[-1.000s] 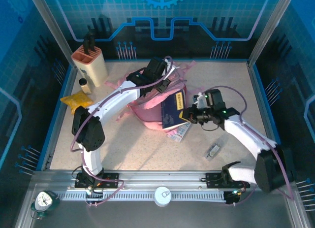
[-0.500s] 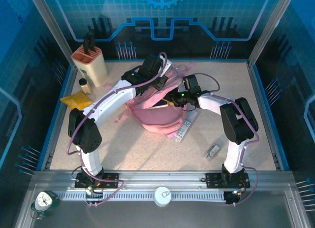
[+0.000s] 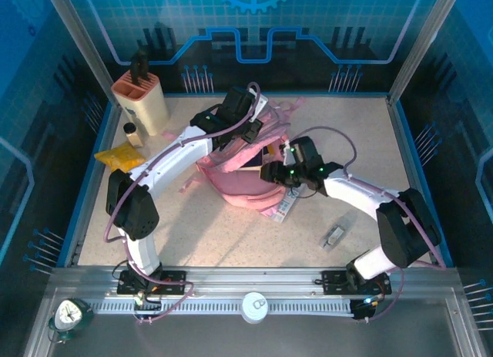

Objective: Pack the student bag

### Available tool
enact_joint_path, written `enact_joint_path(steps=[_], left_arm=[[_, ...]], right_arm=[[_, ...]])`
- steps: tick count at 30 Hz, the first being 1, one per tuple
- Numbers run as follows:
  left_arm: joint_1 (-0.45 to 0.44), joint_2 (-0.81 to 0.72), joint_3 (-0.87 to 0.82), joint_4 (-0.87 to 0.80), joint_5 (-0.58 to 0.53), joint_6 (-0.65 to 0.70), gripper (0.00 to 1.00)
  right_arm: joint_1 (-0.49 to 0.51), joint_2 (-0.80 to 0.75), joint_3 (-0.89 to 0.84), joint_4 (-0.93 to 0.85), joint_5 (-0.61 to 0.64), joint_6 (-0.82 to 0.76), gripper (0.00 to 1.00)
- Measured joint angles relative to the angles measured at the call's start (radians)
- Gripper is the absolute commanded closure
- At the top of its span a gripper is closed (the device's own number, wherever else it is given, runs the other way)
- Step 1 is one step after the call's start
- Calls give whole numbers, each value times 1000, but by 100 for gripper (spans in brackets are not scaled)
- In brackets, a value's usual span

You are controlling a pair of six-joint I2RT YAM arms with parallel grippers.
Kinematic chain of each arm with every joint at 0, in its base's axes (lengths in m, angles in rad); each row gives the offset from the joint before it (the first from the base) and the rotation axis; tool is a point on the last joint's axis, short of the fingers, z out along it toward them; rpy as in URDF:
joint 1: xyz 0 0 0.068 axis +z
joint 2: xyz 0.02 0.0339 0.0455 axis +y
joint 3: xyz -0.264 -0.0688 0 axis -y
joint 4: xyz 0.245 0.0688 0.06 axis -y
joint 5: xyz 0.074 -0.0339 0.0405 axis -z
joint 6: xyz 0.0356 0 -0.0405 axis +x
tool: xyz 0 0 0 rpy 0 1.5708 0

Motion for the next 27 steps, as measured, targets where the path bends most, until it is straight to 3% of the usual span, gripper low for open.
enact_joint_path(steps=[4, 10, 20, 27], left_arm=[[0, 0, 0, 0, 1, -1, 100], [1, 0, 0, 0, 8, -3, 100], [5, -5, -8, 1, 11, -29, 100], [6, -8, -35, 6, 50, -81, 100]], right_arm=[[37, 53, -7, 37, 3, 27, 83], [37, 249, 136, 126, 92, 30, 93], [24, 291, 165, 183, 287, -33, 86], [56, 38, -6, 148, 289, -123, 69]])
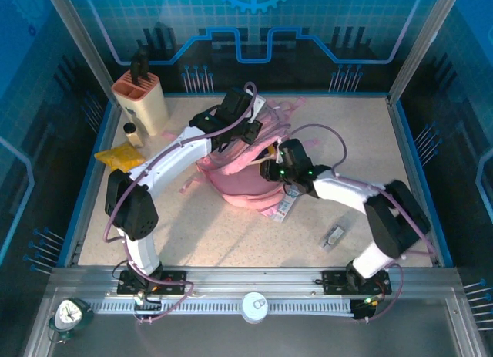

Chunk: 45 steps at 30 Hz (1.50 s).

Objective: Pack the student bag

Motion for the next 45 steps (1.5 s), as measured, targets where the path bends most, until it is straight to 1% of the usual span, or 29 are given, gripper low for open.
enact_joint_path(steps=[1, 3, 4, 5, 8, 10, 12, 14, 16, 20, 23, 27, 30, 37, 40, 45], left_arm=[[0, -3, -14, 3, 9, -10, 91], [0, -13, -48, 14, 27, -31, 67], [0, -26, -73, 15, 42, -51, 57], [0, -40, -96, 14, 53, -68, 52], [0, -119, -189, 22, 87, -127, 46], [10, -202, -277, 36, 103, -178, 41], [39, -278, -355, 53, 117, -230, 39], [94, -333, -423, 67, 129, -287, 38], [180, -366, -499, 95, 146, -354, 36], [335, -368, -642, 150, 184, -458, 31], [414, -345, -708, 188, 231, -520, 28], [491, -254, -724, 271, 295, -588, 28], [528, -182, -724, 325, 322, -626, 30], [536, -72, -724, 412, 356, -677, 37], [536, -29, -724, 444, 356, -707, 46], [536, 26, -697, 500, 404, -746, 72]], right_arm=[[2, -48, -23, -17, -3, -11, 67], [4, -130, -52, -56, -4, -26, 64], [4, -170, -64, -76, -5, -35, 63], [4, -200, -74, -92, -5, -42, 62], [5, -282, -101, -150, -7, -61, 57], [6, -313, -111, -198, -16, -73, 56], [8, -319, -111, -230, -30, -78, 54], [22, -313, -111, -258, -42, -77, 53], [55, -296, -111, -269, -55, -71, 52], [145, -227, -111, -269, -71, -56, 51], [197, -163, -111, -255, -74, -40, 51], [245, -84, -99, -238, -70, -19, 50], [260, -59, -94, -222, -58, -5, 50], [261, -31, -90, -209, -16, 9, 50], [259, -10, -77, -211, -5, 8, 50], [233, 18, -45, -213, -3, -3, 50]])
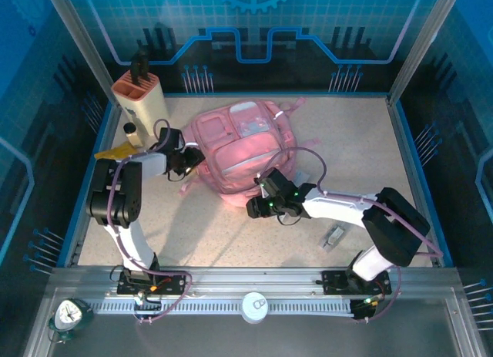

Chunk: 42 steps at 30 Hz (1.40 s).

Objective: Pack the student bag

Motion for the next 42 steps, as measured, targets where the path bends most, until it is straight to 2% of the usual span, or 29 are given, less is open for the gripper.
enact_joint_path(steps=[3, 6, 11, 16, 17, 18, 21, 24, 27, 34, 42], left_arm=[[0, 0, 2, 27, 16, -14, 87], [-2, 0, 2, 45, 26, -19, 98], [-28, -10, -17, 81, 21, -43, 99], [-117, -68, -71, 116, -24, -129, 98], [-142, -79, -77, 117, -39, -153, 97], [-171, -90, -88, 123, -57, -180, 91], [-246, -113, -124, 143, -87, -245, 67], [-307, -116, -141, 141, -75, -295, 58], [-315, -138, -166, 129, -87, -320, 49], [-286, -164, -197, 94, -126, -327, 45], [-209, -153, -200, 126, -132, -327, 43]], right_arm=[[-30, 19, 19, 2, -2, -13, 50], [-72, 55, 58, 0, -4, -33, 50], [-178, 119, 161, -43, 4, -84, 47], [-327, 186, 269, -69, 28, -134, 45], [-352, 199, 291, -71, 36, -145, 44], [-373, 209, 311, -74, 46, -156, 42], [-404, 211, 336, -78, 69, -183, 38], [-409, 195, 335, -90, 76, -207, 35], [-396, 141, 309, -107, 77, -225, 32], [-256, -6, 221, -122, 71, -232, 30], [-135, -2, 167, -114, 56, -191, 31]])
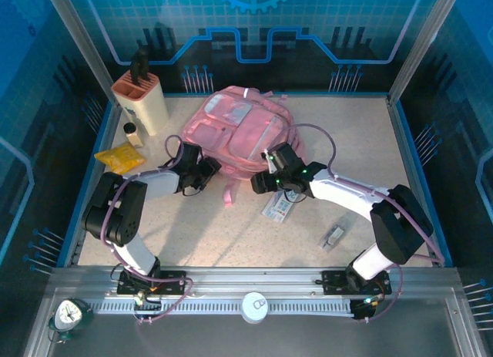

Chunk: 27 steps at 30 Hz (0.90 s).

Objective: Pack the student bag

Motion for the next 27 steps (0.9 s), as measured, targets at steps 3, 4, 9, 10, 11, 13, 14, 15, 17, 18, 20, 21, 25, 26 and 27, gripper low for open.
enact_joint_path(steps=[3, 4, 9, 10, 11, 13, 14, 15, 17, 18, 20, 21, 25, 26, 27], left_arm=[[8, 22, 5, 14, -11, -11, 45], [11, 32, 6, 24, -10, -18, 45], [26, 37, -4, 66, 16, -55, 40], [27, 35, -9, 75, 19, -56, 40], [27, 32, -17, 89, 20, -56, 39], [29, 30, -34, 144, 19, -56, 37], [34, 30, -41, 173, 19, -56, 38], [42, 28, -49, 202, 20, -60, 38], [60, 27, -68, 258, 20, -70, 39], [69, 26, -76, 277, 20, -71, 41], [79, 27, -76, 285, 20, -71, 45], [81, 27, -75, 290, 20, -74, 48], [87, 87, -65, 350, 39, -97, 69], [89, 111, -64, 368, 46, -105, 75], [90, 130, -62, 388, 56, -113, 80]], right_arm=[[34, 33, 0, 33, -7, 18, 32], [43, 46, 0, 44, -8, 20, 32], [101, 119, 0, 67, -11, 26, 32], [106, 128, 0, 68, -13, 27, 32], [110, 134, 0, 69, -14, 28, 32], [110, 140, 0, 75, -14, 31, 32], [110, 140, 0, 77, -14, 33, 33], [110, 140, 0, 80, -14, 34, 33], [110, 140, 0, 87, -14, 34, 34], [110, 140, 0, 91, -14, 34, 34], [110, 142, 1, 95, -15, 34, 35], [110, 145, 3, 96, -14, 34, 35], [110, 159, 12, 101, -15, 34, 37], [110, 162, 13, 101, -15, 34, 38], [110, 164, 13, 101, -15, 34, 39]])
